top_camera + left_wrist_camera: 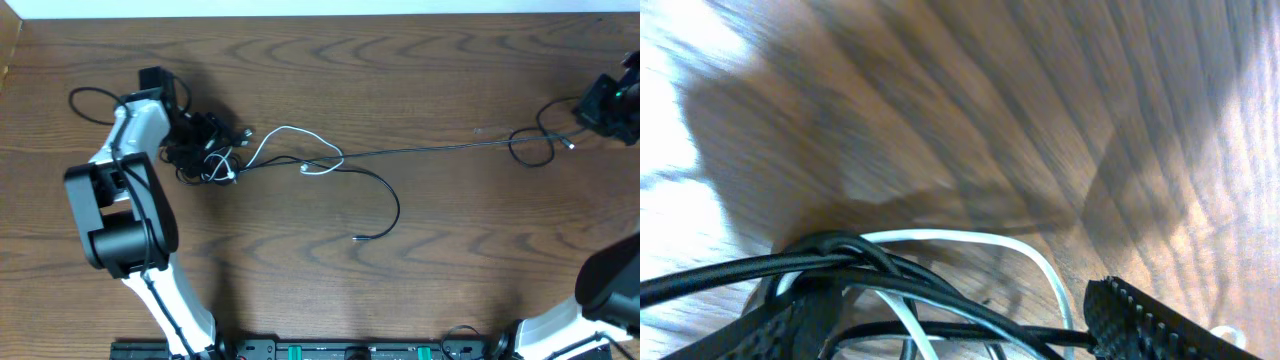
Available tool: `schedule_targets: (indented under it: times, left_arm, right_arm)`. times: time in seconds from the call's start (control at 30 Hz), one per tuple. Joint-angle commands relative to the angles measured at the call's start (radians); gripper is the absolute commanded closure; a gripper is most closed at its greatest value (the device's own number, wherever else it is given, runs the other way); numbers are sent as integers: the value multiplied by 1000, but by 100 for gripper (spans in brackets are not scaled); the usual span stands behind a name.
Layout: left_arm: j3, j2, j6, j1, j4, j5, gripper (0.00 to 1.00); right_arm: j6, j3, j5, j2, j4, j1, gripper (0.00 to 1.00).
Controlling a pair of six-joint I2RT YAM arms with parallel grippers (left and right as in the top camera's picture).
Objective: Untangle cables
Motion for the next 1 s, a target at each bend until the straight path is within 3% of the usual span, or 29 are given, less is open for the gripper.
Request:
schedule_targets:
  times: [0.0,0.2,0.27,0.37,0.5,0.8,0.97]
  left_arm:
    - [-12,19,39,79,-2,55,16]
    - [-13,19,47,63,5,68,16]
    - [-13,19,47,53,7,68,16]
    - [-13,19,47,38,14,68,16]
    - [-13,19,47,31,19,65,16]
    - [-13,19,47,31,19,65,16]
    - [-13,19,47,31,19,65,16]
  right_arm:
    - [-42,14,-60,72,-20,-19,99]
    - [-42,14,-160,179,-31,2,94]
    - [-42,14,-170,215,-31,19,67]
    - [-42,14,-169,257,-31,46,38]
    - [-35,14,-171,309,-35,101,21]
    - [-31,14,-181,328,-41,297,19]
    - [61,14,-181,328,6,438,18]
